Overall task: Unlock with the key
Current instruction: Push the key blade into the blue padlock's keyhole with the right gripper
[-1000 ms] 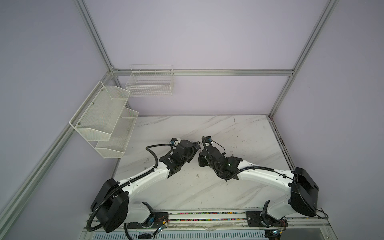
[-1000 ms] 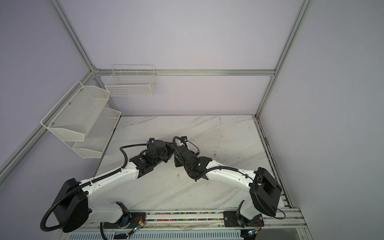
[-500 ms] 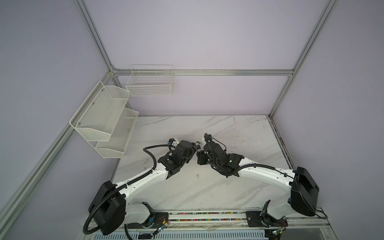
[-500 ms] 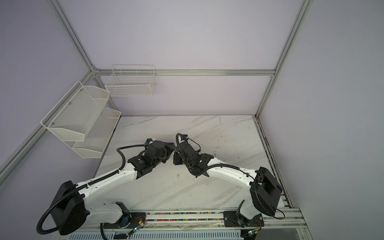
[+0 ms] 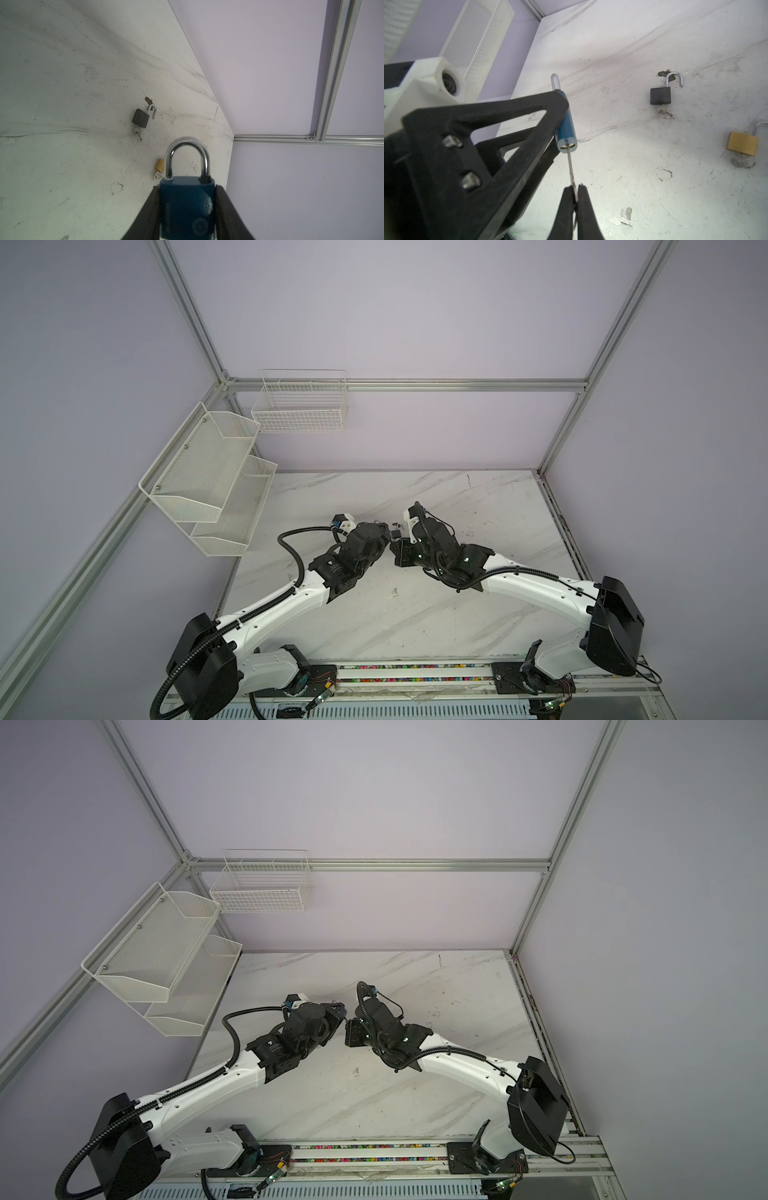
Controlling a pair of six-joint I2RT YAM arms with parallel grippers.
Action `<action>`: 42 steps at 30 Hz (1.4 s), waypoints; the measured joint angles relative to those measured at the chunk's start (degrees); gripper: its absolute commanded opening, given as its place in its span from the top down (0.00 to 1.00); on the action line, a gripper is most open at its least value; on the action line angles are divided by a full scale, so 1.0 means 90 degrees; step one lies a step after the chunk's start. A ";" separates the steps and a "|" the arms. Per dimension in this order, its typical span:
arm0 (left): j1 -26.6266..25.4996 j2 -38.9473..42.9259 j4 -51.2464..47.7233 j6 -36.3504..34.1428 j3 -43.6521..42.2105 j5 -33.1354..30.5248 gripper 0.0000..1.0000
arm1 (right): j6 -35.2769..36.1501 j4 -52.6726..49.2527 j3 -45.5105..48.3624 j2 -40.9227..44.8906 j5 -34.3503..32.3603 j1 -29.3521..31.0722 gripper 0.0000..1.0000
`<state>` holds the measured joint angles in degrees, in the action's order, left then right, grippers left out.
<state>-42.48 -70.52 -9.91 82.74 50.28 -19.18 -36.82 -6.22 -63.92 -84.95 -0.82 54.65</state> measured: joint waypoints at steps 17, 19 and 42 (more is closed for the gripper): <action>-0.0170 0.0296 -0.0442 -0.0481 0.0155 -0.0296 1.00 | 0.0265 0.0202 0.0243 0.0318 -0.0430 0.0219 1.00; -0.0170 0.0291 -0.0498 -0.0396 0.0155 -0.0291 1.00 | 0.0211 0.0333 0.0347 0.0316 -0.0520 0.0284 1.00; -0.0663 0.0136 -0.0724 -0.0491 0.0352 -0.1105 1.00 | 0.0138 0.0920 0.0733 0.0491 -0.0828 0.0437 1.00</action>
<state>-48.45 -69.30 -16.43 78.32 53.45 -29.12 -35.57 2.07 -57.32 -80.53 -8.27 58.59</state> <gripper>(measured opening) 0.356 0.064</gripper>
